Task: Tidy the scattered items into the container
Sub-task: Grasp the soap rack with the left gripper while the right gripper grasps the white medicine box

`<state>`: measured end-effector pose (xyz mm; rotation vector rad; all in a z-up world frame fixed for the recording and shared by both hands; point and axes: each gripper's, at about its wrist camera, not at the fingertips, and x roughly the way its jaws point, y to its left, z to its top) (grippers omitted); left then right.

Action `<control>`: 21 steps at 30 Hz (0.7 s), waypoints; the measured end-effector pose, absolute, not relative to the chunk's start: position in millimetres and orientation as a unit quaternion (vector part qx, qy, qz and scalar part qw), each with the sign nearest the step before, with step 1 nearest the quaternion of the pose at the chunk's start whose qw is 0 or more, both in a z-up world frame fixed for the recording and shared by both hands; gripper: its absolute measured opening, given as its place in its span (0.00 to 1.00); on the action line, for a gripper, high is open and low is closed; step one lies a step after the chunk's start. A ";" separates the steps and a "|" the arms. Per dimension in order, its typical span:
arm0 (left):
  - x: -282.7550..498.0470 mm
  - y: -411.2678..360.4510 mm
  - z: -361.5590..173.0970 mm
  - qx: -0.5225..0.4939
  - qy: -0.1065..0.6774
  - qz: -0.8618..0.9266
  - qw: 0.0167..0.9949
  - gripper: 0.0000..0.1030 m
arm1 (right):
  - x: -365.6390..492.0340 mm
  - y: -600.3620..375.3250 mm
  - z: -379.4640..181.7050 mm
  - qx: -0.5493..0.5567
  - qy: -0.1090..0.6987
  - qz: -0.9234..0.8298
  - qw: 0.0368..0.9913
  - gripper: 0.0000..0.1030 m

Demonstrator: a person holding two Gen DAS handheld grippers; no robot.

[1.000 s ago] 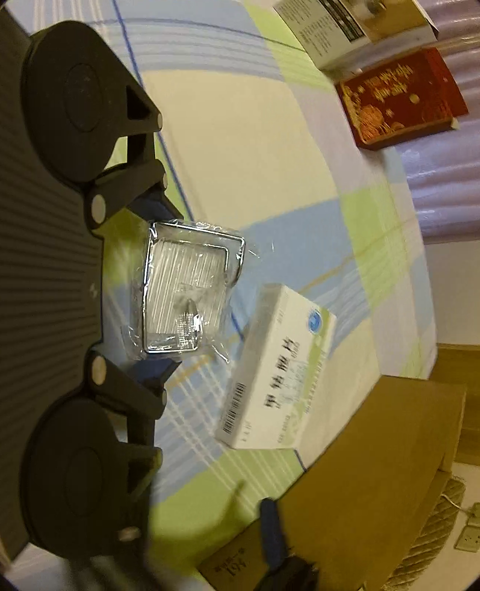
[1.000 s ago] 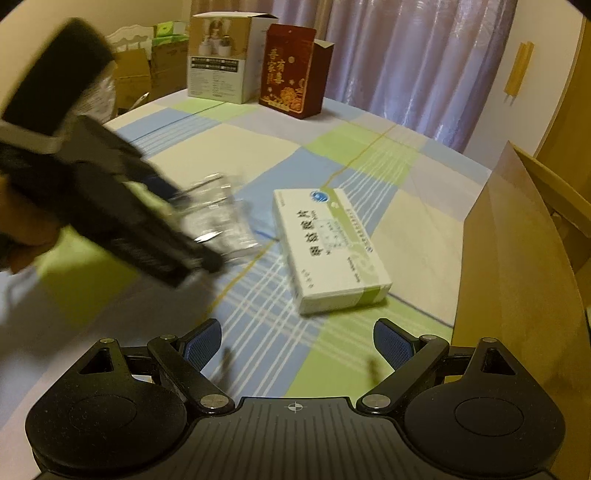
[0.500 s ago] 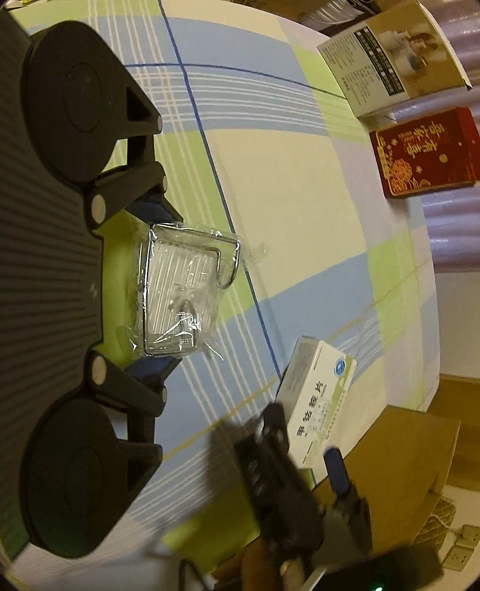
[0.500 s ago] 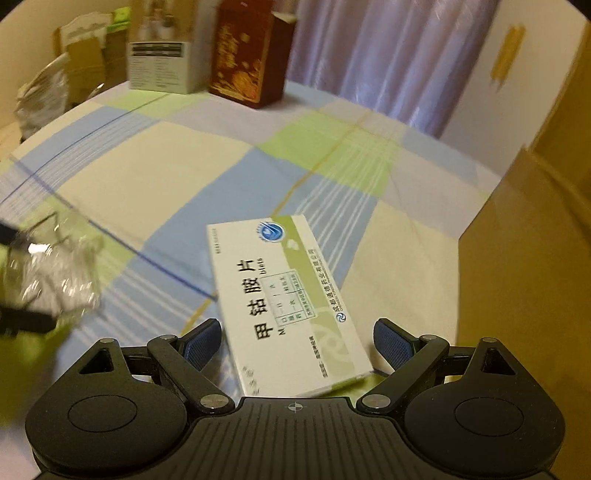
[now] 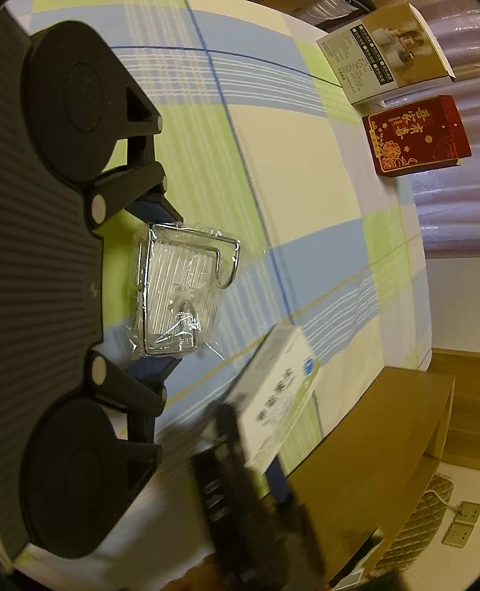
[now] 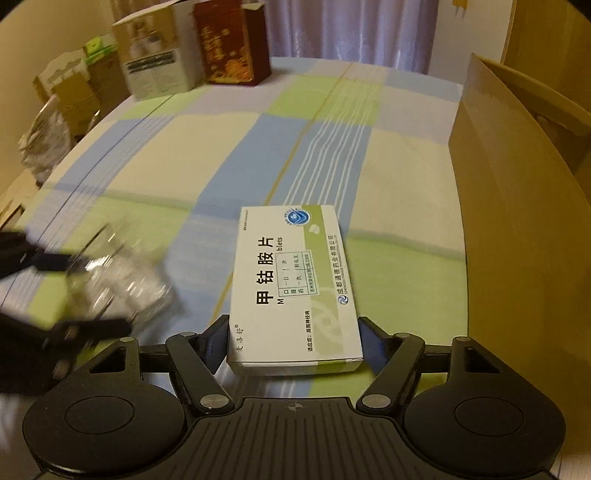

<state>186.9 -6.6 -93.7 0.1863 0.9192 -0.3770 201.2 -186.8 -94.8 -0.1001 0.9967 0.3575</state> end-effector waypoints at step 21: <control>173.1 -16.6 -104.0 0.130 0.436 -0.183 0.871 0.72 | 196.7 -194.1 -102.9 -0.054 0.467 0.177 0.865 0.94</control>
